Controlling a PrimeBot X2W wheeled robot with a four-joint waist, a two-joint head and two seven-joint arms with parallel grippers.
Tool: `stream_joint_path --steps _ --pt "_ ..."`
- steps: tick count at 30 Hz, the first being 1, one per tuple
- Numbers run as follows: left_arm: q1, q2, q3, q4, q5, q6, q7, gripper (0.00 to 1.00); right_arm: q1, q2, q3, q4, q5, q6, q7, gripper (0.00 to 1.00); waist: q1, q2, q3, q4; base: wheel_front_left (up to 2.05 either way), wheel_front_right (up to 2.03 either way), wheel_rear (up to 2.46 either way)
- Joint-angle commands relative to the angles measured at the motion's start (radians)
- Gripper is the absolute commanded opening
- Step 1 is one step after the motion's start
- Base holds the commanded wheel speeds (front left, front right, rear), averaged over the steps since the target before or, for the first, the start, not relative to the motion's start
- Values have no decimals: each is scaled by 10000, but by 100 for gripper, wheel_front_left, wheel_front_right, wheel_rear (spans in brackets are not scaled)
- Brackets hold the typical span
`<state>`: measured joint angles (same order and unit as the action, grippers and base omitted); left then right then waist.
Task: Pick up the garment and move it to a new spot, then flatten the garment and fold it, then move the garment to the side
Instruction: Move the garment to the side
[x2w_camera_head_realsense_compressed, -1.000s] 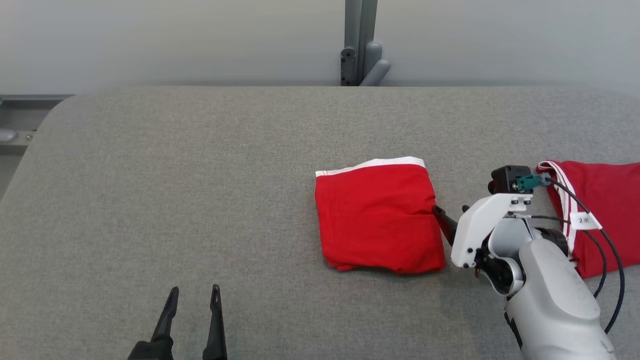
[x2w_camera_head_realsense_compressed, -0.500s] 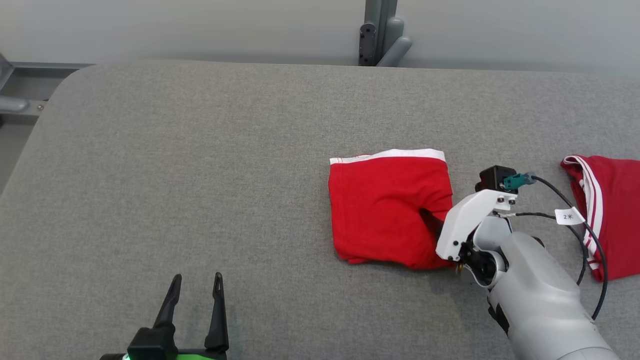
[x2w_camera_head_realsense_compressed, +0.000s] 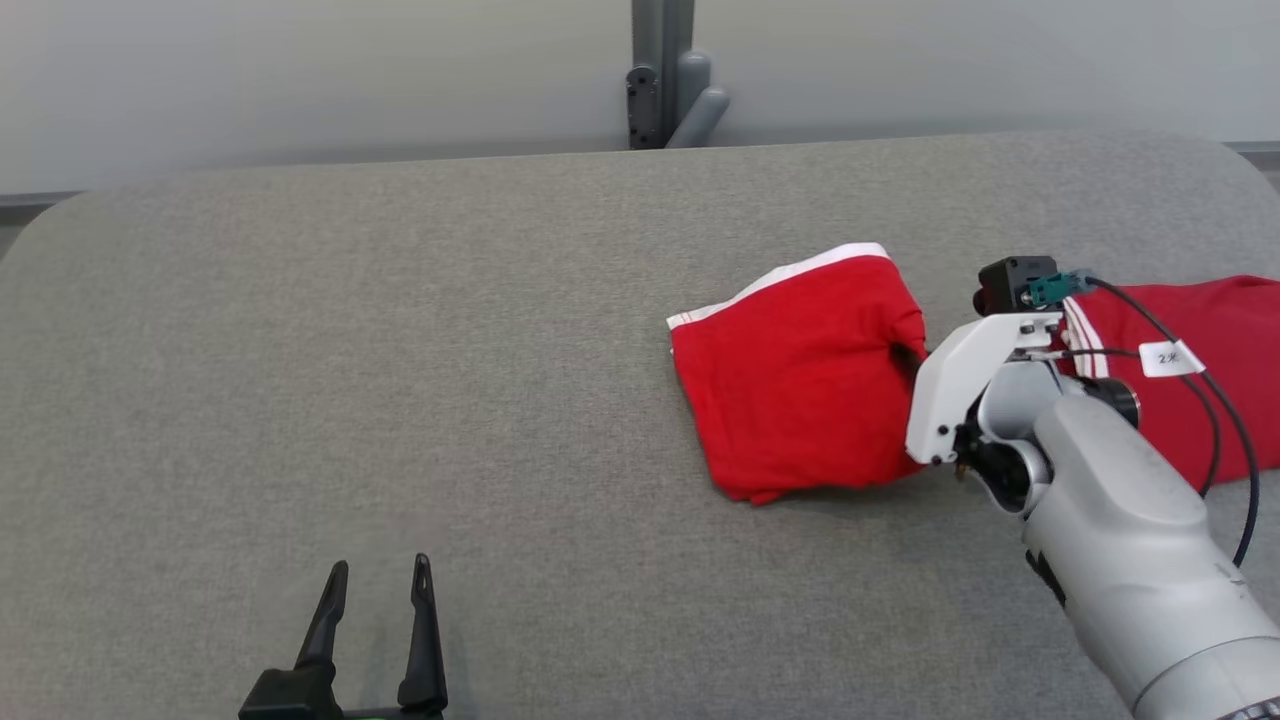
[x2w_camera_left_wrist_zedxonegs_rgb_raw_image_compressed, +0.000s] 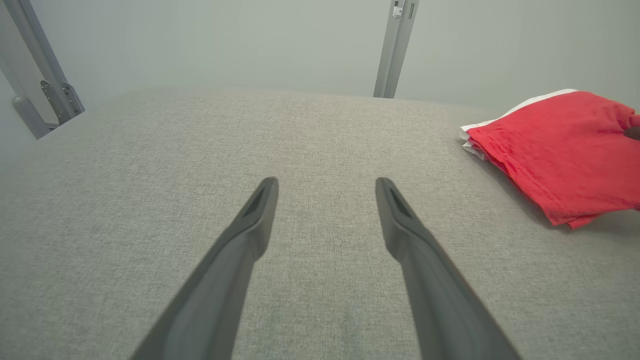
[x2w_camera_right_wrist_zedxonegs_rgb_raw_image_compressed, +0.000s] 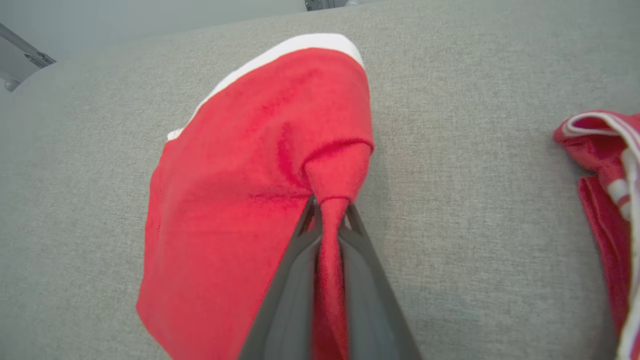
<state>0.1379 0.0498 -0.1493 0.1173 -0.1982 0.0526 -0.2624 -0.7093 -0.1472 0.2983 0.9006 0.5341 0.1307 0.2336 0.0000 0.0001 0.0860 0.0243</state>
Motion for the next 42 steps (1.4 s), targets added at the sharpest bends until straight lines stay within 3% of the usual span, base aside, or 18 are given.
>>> stream_joint_path --steps 1,8,15,24,29,33,34,35,36,42 --pt "47 22 -4 -68 -77 65 -27 100 -181 -255 105 -277 3 -3 191 0 0 -1 -130 -630 0 0 0" --pt "-152 22 -8 -234 -314 40 -27 100 -229 -1671 224 -1922 253 -4 1441 0 0 -1 54 -1367 0 0 0" --pt "-416 25 1 -298 -432 -65 -28 100 112 -2748 -957 -3013 20 -4 2607 0 0 -1 354 -1416 0 0 0" --pt "-665 24 33 -169 -216 -279 -28 100 385 -3125 -2830 -2802 -1508 -4 3128 0 0 -1 745 -965 0 0 0" --pt "-904 25 72 -148 -61 -422 -27 100 523 -3343 -3965 -2552 -2895 -4 2773 0 0 -1 1133 -532 0 0 0" --pt "-1034 25 127 -166 -12 -515 -27 100 661 -3141 -4999 -2293 -4039 -4 2506 2 0 -1 1386 -280 0 0 0" --pt "-1049 25 139 -172 2 -533 -28 100 712 -3146 -5269 -2280 -4358 -6 2410 27 0 -1 1442 -235 0 0 0" --pt "-1070 25 153 -166 18 -544 -28 100 765 -3122 -5517 -2272 -4739 -6 2308 71 0 -1 1484 -196 0 0 0" --pt "-1083 25 161 -160 17 -561 -28 100 827 -3057 -5795 -2257 -5062 -7 2225 100 0 -1 1512 -166 0 0 0" --pt "-1027 25 128 -80 -27 -526 -28 100 1115 -2341 -6972 -2576 -6206 -6 1021 100 0 -1 1433 -90 0 0 0"
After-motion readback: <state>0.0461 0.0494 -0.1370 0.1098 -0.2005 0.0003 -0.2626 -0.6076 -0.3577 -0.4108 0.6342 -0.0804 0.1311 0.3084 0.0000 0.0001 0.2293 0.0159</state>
